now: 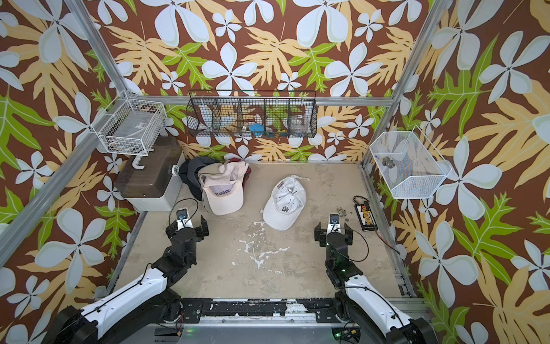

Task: Open the adjustable buckle of the baseball cap
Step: Reset both arms

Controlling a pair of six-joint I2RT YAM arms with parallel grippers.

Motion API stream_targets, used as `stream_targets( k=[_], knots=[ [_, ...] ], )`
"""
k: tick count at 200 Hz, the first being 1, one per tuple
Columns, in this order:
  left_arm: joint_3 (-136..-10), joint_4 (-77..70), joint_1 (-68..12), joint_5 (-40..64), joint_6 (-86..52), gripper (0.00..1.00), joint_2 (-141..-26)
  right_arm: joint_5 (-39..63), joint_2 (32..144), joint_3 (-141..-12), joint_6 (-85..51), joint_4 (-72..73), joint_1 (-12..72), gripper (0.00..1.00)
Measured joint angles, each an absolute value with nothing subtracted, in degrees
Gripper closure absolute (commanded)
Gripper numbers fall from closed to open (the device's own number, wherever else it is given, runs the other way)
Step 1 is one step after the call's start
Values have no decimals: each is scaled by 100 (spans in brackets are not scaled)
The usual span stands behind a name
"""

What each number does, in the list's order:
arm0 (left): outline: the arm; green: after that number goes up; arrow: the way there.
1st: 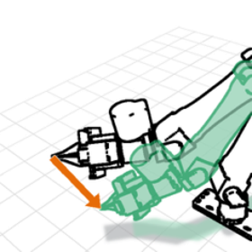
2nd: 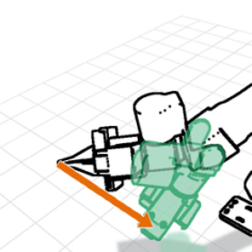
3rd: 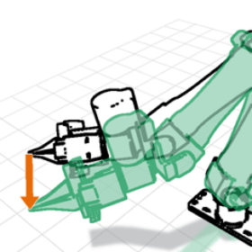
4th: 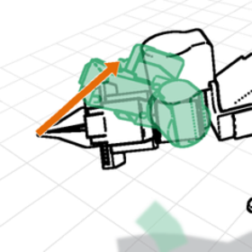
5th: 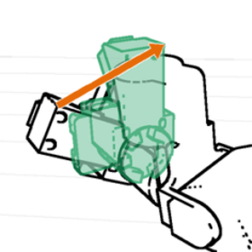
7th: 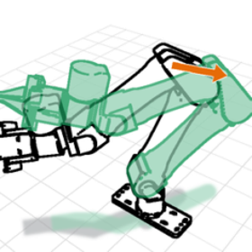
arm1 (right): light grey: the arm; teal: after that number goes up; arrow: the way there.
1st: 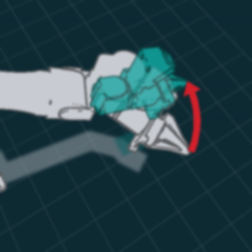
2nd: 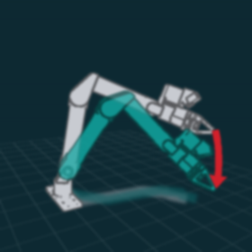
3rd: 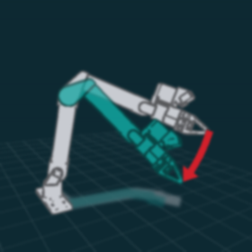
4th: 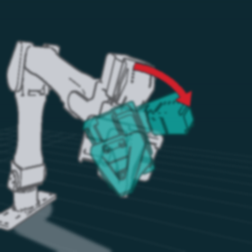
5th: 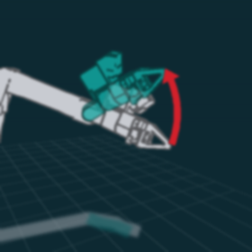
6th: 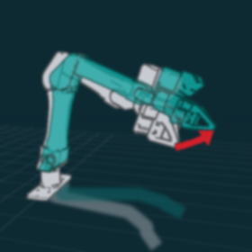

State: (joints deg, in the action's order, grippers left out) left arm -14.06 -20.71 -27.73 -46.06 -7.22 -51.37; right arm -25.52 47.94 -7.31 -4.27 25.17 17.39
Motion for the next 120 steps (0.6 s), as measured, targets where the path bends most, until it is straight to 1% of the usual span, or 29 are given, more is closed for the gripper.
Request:
stream_targets(
  k=[50, 94, 120],
  knots=[
    [-982, -2606, -2897, -4989, -421, 0, -5614, -2563, 5033, -698, -425, 2696, 1791, 0],
    [-834, -2985, -2904, -4947, -259, 0, -5765, -2591, 5070, -714, -423, 2698, 1800, 0],
    [-843, -3256, -2904, -4860, -117, 0, -5977, -2622, 5286, -801, -423, 2749, 1800, 0]
  ],
)
